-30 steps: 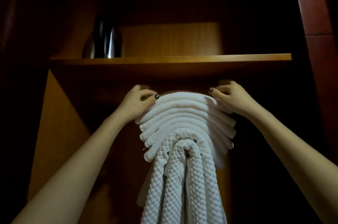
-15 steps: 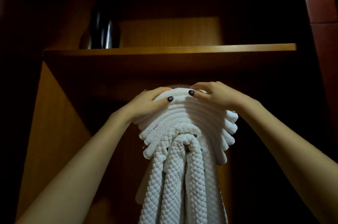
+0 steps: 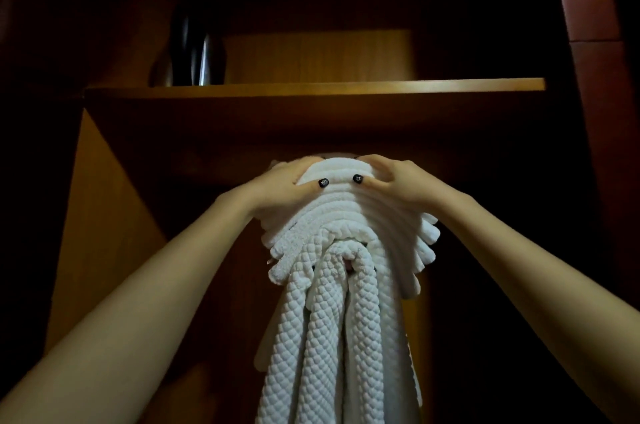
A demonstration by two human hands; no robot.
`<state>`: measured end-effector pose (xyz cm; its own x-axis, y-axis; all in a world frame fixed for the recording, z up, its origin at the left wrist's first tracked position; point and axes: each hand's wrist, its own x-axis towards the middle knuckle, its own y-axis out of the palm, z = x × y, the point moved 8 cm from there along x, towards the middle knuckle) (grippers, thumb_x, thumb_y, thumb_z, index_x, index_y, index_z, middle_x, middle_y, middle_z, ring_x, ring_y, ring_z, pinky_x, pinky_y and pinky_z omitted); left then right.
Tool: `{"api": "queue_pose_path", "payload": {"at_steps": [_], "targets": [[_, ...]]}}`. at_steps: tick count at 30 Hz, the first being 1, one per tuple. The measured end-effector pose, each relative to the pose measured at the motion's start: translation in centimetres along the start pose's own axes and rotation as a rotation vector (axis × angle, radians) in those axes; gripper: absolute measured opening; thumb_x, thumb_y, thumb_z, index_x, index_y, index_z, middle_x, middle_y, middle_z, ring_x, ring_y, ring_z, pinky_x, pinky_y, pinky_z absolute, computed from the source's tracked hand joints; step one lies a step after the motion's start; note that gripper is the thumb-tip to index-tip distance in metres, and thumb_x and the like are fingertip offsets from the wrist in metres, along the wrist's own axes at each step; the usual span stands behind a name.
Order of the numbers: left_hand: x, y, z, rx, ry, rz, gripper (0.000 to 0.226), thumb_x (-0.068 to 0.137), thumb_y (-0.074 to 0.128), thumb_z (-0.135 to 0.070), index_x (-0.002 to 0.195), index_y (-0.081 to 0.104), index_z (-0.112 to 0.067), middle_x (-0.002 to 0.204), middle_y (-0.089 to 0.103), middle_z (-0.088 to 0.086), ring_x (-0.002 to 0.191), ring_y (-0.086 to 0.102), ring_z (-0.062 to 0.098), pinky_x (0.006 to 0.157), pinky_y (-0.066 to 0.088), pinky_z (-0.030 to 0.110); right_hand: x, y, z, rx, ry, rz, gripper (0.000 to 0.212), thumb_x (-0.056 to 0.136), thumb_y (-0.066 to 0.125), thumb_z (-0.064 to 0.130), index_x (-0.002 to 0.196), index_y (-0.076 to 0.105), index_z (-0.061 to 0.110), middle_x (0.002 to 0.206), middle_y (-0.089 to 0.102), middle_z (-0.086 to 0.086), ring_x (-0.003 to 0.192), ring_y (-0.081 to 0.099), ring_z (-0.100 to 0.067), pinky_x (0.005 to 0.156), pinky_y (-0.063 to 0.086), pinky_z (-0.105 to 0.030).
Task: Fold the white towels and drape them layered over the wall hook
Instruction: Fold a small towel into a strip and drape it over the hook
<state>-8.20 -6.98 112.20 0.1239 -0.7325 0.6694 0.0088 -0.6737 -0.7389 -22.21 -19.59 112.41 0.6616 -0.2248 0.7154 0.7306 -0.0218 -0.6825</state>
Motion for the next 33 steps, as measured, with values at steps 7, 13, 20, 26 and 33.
{"api": "queue_pose_path", "payload": {"at_steps": [7,13,20,26,33], "targets": [[-5.3,-4.6,-3.4,0.144,0.052,-0.317,0.046,0.099,0.047,-0.035,0.145,0.041,-0.031,0.152,0.039,-0.007,0.139,0.031,0.015,0.11,0.031,0.039,-6.1,-3.2,4.1,0.046,-0.065,-0.339,0.04,0.101,0.048,0.036,0.139,0.051,0.024,0.142,0.052,0.001,0.135,0.042,-0.019,0.116,0.017,-0.058],[-13.6,-5.9,-6.2,0.27,0.022,-0.332,0.045,0.099,0.047,-0.036,0.144,0.043,-0.03,0.152,0.038,-0.007,0.142,0.027,0.016,0.114,0.027,0.045,-12.2,-1.3,9.5,0.068,-0.107,-0.274,0.043,0.1,0.051,0.03,0.143,0.048,0.024,0.147,0.046,-0.003,0.14,0.034,-0.021,0.116,0.016,-0.057],[-27.3,-5.1,-7.1,0.476,-0.045,-0.206,0.05,0.098,0.05,-0.037,0.146,0.041,-0.026,0.155,0.033,-0.002,0.146,0.022,0.022,0.118,0.02,0.045,-21.6,4.8,15.5,0.051,-0.14,-0.13,0.049,0.099,0.051,0.031,0.147,0.041,0.028,0.155,0.034,-0.008,0.146,0.024,-0.025,0.117,0.017,-0.054],[-41.9,-3.6,-7.6,0.565,-0.125,-0.06,0.05,0.098,0.048,-0.035,0.146,0.04,-0.025,0.155,0.035,-0.001,0.147,0.022,0.023,0.119,0.014,0.046,-30.7,13.6,21.8,0.053,-0.151,0.06,0.051,0.102,0.044,0.038,0.151,0.034,0.028,0.16,0.025,-0.009,0.149,0.014,-0.028,0.12,0.013,-0.051],[-59.4,-3.4,-6.0,0.538,-0.395,-0.002,0.05,0.097,0.045,-0.036,0.146,0.041,-0.023,0.154,0.036,0.0,0.145,0.024,0.024,0.118,0.017,0.047,-39.0,23.3,33.3,0.168,-0.267,0.3,0.051,0.104,0.039,0.038,0.152,0.028,0.026,0.162,0.018,-0.009,0.151,0.008,-0.029,0.122,0.009,-0.052]]}}
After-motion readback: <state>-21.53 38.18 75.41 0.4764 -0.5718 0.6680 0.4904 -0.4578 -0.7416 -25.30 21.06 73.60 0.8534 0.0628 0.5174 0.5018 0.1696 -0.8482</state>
